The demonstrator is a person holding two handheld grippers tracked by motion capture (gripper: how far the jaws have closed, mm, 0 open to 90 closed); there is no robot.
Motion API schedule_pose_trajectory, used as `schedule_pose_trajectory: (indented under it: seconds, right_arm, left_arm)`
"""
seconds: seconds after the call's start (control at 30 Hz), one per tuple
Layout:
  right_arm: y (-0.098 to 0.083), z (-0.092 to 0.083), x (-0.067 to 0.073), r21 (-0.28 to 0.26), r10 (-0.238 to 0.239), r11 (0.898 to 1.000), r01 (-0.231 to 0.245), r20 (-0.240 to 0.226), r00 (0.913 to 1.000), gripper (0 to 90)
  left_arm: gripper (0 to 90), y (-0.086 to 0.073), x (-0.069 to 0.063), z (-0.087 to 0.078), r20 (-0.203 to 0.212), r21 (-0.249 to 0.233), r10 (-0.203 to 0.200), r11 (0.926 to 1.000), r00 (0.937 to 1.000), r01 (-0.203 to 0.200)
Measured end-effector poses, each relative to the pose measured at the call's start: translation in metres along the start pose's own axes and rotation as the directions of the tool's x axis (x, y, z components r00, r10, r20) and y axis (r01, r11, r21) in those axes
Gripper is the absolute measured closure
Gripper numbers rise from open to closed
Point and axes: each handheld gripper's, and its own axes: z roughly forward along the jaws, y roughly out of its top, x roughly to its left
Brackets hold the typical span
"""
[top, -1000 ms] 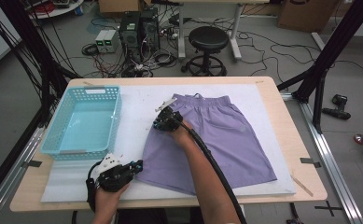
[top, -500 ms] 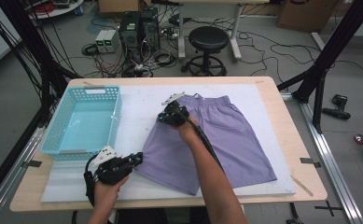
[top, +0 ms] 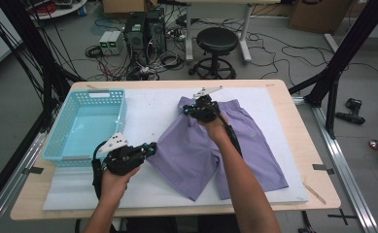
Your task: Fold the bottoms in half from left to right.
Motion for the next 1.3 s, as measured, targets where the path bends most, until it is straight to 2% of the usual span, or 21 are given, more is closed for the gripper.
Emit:
schedule_pose_trajectory:
  seconds: [0.2, 0.33, 0.5, 0.6, 0.8, 0.83, 0.97, 1.07, 1.17, 1.23, 1.3]
  right_arm:
    - [-0.007, -0.031, -0.019, -0.039, 0.036, 0.999, -0.035, 0.025, 0.999, 88.4]
    - [-0.016, -0.053, -0.035, -0.056, 0.063, 0.997, -0.06, 0.049, 0.9968, 88.3]
    - [-0.024, -0.078, -0.049, -0.086, 0.092, 0.993, -0.086, 0.07, 0.9933, 88.3]
    - [-0.036, -0.093, -0.059, -0.098, 0.116, 0.989, -0.107, 0.09, 0.9892, 88.3]
    - [-0.064, -0.121, -0.08, -0.106, 0.176, 0.981, -0.163, 0.135, 0.975, 88.3]
    - [-0.068, -0.124, -0.082, -0.11, 0.18, 0.98, -0.165, 0.141, 0.9736, 88.3]
    - [-0.086, -0.142, -0.093, -0.116, 0.22, 0.972, -0.202, 0.166, 0.9614, 88.3]
    - [-0.098, -0.15, -0.099, -0.106, 0.246, 0.968, -0.229, 0.185, 0.9516, 88.3]
    - [-0.111, -0.154, -0.104, -0.081, 0.27, 0.963, -0.259, 0.211, 0.9394, 88.3]
    - [-0.12, -0.155, -0.108, -0.063, 0.283, 0.959, -0.276, 0.228, 0.9316, 88.3]
    - [-0.13, -0.155, -0.111, -0.052, 0.3, 0.954, -0.296, 0.244, 0.9223, 88.3]
  left_arm:
    - [88.4, 0.017, -0.013, 0.024, 0.07, 0.01, 0.032, 0.9994, 0.997, -0.033]
    - [88.5, 0.025, -0.021, 0.041, 0.116, 0.021, 0.046, 0.9986, 0.9922, -0.049]
    - [88.4, 0.035, -0.035, 0.065, 0.187, 0.026, 0.063, 0.9973, 0.9804, -0.069]
    - [88.4, 0.04, -0.045, 0.082, 0.222, 0.041, 0.077, 0.9953, 0.9721, -0.088]
    - [88.3, 0.044, -0.06, 0.113, 0.273, 0.069, 0.071, 0.9932, 0.9595, -0.094]
    - [88.3, 0.044, -0.063, 0.12, 0.284, 0.075, 0.074, 0.9922, 0.9559, -0.1]
    - [88.3, 0.041, -0.074, 0.139, 0.321, 0.098, 0.065, 0.9901, 0.9447, -0.101]
    - [88.1, 0.038, -0.081, 0.152, 0.338, 0.113, 0.056, 0.9885, 0.9393, -0.1]
    - [88.0, 0.035, -0.084, 0.162, 0.341, 0.124, 0.04, 0.9886, 0.9391, -0.087]
    - [86.9, 0.032, -0.084, 0.168, 0.332, 0.133, 0.034, 0.9878, 0.9425, -0.082]
    - [80.8, 0.029, -0.083, 0.172, 0.32, 0.14, 0.018, 0.988, 0.9473, -0.066]
